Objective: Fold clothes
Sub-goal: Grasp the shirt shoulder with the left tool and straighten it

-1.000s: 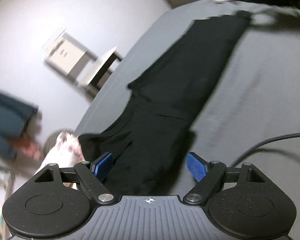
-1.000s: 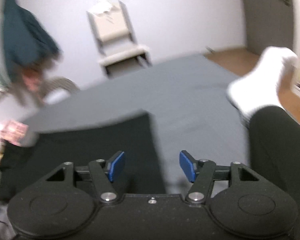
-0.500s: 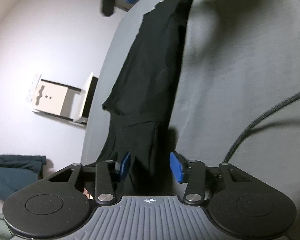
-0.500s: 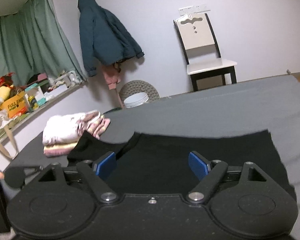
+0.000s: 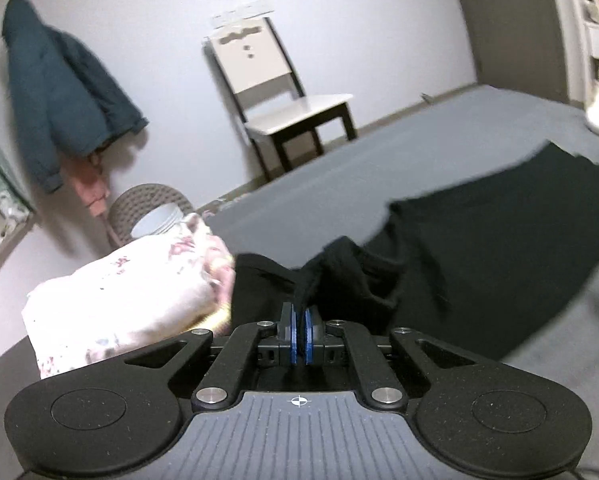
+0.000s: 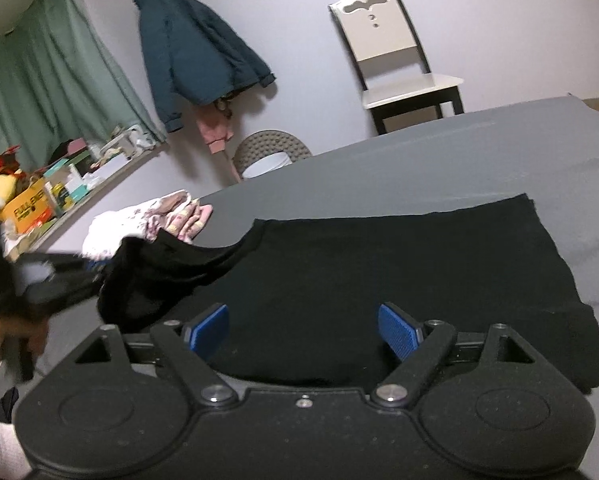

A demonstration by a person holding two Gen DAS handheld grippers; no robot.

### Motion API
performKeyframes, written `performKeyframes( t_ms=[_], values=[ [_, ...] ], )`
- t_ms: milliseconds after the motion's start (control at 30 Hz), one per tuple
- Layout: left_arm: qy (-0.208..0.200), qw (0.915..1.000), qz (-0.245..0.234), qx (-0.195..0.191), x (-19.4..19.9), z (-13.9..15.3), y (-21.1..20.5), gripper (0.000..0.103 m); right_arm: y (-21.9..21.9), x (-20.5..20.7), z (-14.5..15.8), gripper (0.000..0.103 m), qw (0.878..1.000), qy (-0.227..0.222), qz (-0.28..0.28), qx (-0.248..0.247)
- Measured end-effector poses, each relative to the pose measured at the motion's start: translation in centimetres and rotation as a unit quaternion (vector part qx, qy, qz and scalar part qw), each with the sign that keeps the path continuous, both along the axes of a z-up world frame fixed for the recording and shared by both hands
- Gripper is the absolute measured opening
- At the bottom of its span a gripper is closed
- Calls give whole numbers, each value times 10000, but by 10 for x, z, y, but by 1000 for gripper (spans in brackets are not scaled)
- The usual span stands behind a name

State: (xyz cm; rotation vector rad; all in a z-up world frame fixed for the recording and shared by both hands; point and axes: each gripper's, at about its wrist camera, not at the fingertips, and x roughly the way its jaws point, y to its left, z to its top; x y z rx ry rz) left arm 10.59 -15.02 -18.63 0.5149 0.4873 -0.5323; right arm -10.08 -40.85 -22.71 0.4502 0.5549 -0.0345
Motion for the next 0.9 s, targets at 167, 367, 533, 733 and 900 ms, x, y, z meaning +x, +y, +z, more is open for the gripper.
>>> performKeyframes(
  t_ms=[167,367,533,733,900],
  values=[
    [25,9994,352,-9,24,-10,-3,4,4,-2,-2,82,9998,34,179,-85],
    [447,9942,944,-257,56,-24,13,4,1,-1,-7,82,9998,123,160,47],
    [1121,9857,1143,-535,80,-38,20,5,1,1,-13,82,9996,257,133,49],
    [1000,9827,1228,-958,70,-36,37,10,1,1,-14,83,9992,340,181,101],
    [669,9936,717,-568,51,-41,37,12,1,2,-14,83,9990,351,239,123]
  ],
)
